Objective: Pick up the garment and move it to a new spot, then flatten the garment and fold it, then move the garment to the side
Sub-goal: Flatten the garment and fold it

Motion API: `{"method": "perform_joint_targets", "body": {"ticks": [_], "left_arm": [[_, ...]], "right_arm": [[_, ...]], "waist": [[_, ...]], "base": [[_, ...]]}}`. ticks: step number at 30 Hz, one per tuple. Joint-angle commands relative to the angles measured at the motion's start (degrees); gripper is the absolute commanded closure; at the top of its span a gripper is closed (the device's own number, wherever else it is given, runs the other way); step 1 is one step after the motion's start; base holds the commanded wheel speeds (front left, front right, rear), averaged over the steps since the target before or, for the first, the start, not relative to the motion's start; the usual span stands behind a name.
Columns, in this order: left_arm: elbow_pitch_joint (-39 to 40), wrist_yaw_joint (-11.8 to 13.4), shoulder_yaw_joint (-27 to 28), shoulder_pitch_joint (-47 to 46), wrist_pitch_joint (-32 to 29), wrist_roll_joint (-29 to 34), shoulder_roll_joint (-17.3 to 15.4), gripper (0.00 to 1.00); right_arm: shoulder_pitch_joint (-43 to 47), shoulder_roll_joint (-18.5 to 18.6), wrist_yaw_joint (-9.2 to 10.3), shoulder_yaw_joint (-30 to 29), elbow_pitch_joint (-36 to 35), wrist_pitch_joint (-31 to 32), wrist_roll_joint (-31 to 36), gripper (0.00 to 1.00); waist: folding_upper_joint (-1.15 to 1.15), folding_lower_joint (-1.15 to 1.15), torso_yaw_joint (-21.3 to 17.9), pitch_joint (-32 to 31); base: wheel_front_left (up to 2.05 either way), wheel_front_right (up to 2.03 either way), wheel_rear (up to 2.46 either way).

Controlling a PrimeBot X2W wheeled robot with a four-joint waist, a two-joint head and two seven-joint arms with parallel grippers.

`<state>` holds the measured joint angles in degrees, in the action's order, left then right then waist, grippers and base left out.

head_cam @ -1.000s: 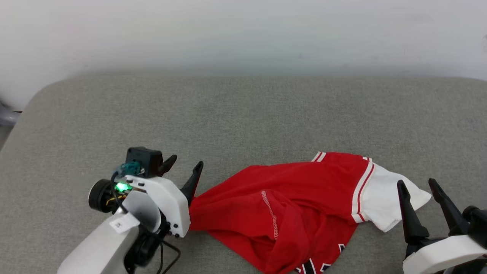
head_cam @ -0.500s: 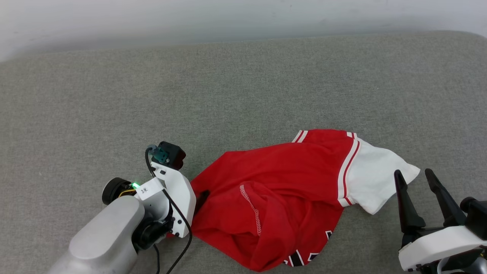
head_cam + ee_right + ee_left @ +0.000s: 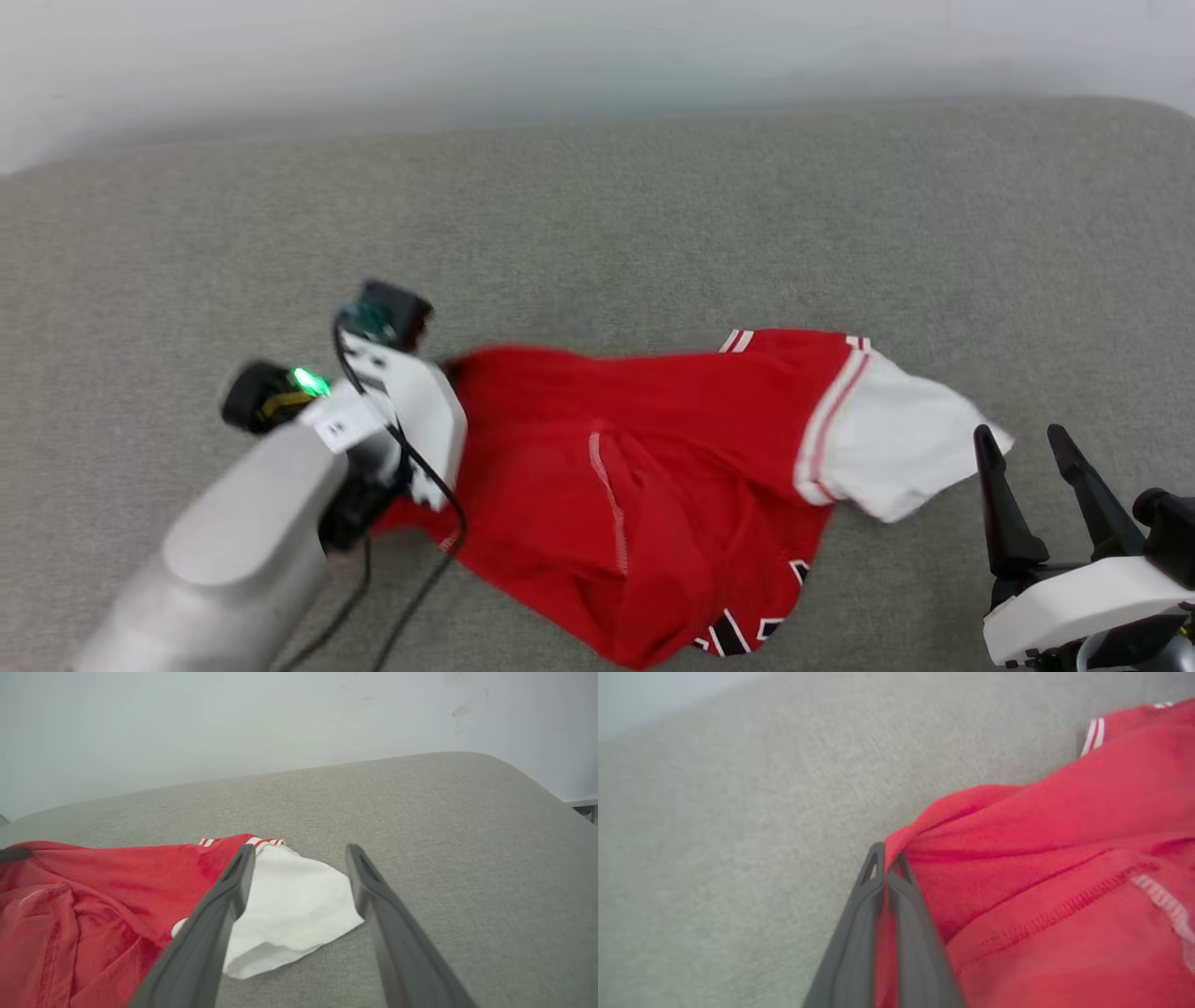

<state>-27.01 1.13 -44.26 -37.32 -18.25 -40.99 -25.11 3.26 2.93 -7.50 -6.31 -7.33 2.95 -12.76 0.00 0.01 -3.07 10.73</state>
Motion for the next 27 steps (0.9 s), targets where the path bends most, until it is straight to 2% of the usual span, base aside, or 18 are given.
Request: {"method": "perform_joint_targets", "body": {"ticks": [1,2,3,7,12,16,21,27], "left_arm": [[0.89,1.57,1.15,-2.17,3.17,1.77,-0.88,1.00],[1.39,2.40,1.68,-2.91,4.83,2.51,-1.15,1.00],[4.06,4.36,3.11,-4.91,8.70,4.52,-2.24,1.00],[9.95,7.00,4.20,-5.08,11.94,6.76,-3.92,1.00],[20.48,10.57,2.76,2.10,11.35,7.82,-6.28,1.00],[27.76,13.03,0.30,10.64,10.42,6.66,-6.82,1.00],[31.07,14.38,-3.18,19.38,9.35,4.21,-5.68,1.00],[30.03,13.67,-7.70,25.64,7.82,2.13,-3.61,1.00]], "right_arm": [[0.14,-0.08,0.03,-0.09,0.31,-0.11,-0.61,0.00],[0.22,-0.08,0.02,-0.15,0.36,-0.21,-0.63,0.00],[0.94,-0.09,0.02,-0.71,0.73,-0.11,-0.74,0.00],[1.73,-0.09,0.02,-1.45,0.96,0.06,-0.76,0.00],[2.88,-0.08,0.02,-1.95,1.02,0.32,-1.18,0.00],[3.54,-0.08,0.03,-1.89,1.31,0.53,-1.53,0.00],[3.62,-0.09,0.02,-1.63,1.47,1.06,-1.42,0.00],[3.71,-0.08,0.02,-1.19,1.29,1.78,-0.86,0.00]], "waist": [[0.00,-0.01,0.90,-1.38],[0.00,-0.01,1.18,-1.82],[0.00,-0.01,2.05,-2.95],[0.00,-0.01,3.28,-4.27],[0.00,-0.01,4.54,-5.67],[0.00,-0.01,5.49,-6.28],[0.00,-0.01,6.89,-6.89],[0.00,-0.01,7.66,-7.63]], "base": [[0.00,0.00,0.00],[0.00,0.00,0.00],[0.00,0.00,0.00],[0.00,0.00,0.00],[0.00,0.00,0.00],[0.00,0.00,0.00],[0.00,0.00,0.00],[0.00,0.00,0.00]]}}
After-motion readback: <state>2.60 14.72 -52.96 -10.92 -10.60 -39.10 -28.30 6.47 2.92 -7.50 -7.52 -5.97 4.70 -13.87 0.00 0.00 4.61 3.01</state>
